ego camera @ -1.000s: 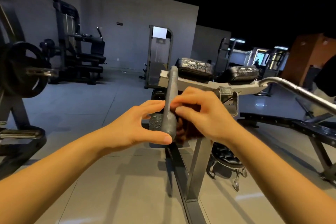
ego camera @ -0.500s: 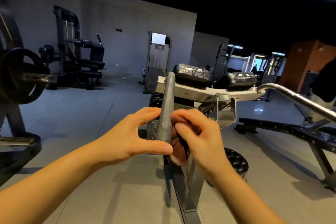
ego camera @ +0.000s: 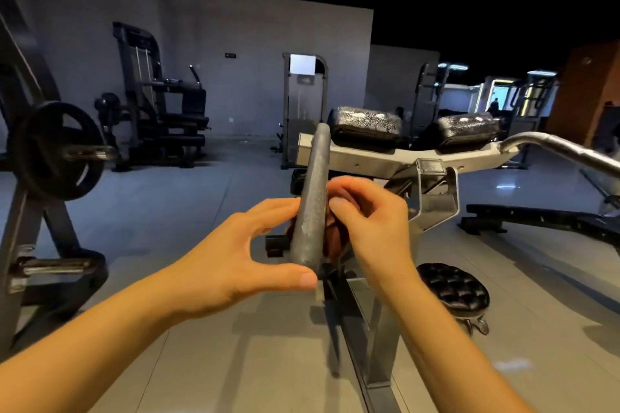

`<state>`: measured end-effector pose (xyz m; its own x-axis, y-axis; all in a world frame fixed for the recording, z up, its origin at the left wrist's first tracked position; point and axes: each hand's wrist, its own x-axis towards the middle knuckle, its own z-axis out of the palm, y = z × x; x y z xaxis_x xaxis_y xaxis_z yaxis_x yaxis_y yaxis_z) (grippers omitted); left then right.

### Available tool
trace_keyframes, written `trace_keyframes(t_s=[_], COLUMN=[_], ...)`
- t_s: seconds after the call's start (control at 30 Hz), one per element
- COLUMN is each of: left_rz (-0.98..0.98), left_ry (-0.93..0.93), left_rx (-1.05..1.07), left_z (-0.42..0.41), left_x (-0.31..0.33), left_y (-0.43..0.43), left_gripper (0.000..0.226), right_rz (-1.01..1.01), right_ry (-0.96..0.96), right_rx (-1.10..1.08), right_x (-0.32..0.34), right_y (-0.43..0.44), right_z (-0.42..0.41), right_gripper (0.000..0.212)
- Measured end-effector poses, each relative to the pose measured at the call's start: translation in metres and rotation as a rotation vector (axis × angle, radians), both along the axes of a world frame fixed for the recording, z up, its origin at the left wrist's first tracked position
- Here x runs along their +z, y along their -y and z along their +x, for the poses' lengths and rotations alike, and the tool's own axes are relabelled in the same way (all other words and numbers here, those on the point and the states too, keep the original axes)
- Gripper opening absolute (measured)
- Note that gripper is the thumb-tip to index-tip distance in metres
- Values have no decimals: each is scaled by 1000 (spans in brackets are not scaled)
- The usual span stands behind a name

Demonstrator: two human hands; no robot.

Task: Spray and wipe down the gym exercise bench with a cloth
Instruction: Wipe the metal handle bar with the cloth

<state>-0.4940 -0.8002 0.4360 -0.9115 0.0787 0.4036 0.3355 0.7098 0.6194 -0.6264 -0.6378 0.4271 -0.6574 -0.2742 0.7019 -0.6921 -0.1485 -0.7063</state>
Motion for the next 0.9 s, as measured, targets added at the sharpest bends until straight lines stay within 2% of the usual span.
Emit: trace_keyframes(t_s=[0.13,0.27,0.4,0.5,0.63,0.77,0.9], left_rz=[43,68,102,98,81,97,89], left_ry=[-34,-34,-8,15,10,-58,-61], left_rx=[34,82,142,163,150,107,95], left_z=[0,-4,-3,0,3,3,3], left_x=[-6,0,-3,-7,-13,-12,-11], left_y=[-7,-8,-8,-9,-11,-18,-16], left_gripper=[81,81,95,99,100,88,84], right_rz=[-33,-69,-1,20,126,261,368], right_ry=[-3,27,87,110,-24,-254,-378], right_rx=[65,-41,-140,-154,-56,94,-40], right_x=[-11,22,53,58,37,17,44], right_y=[-11,24,52,55,18,-34,-18], right_z=[8,-39,-92,-98,-49,11,-5], right_gripper=[24,22,23,25,26,22,19])
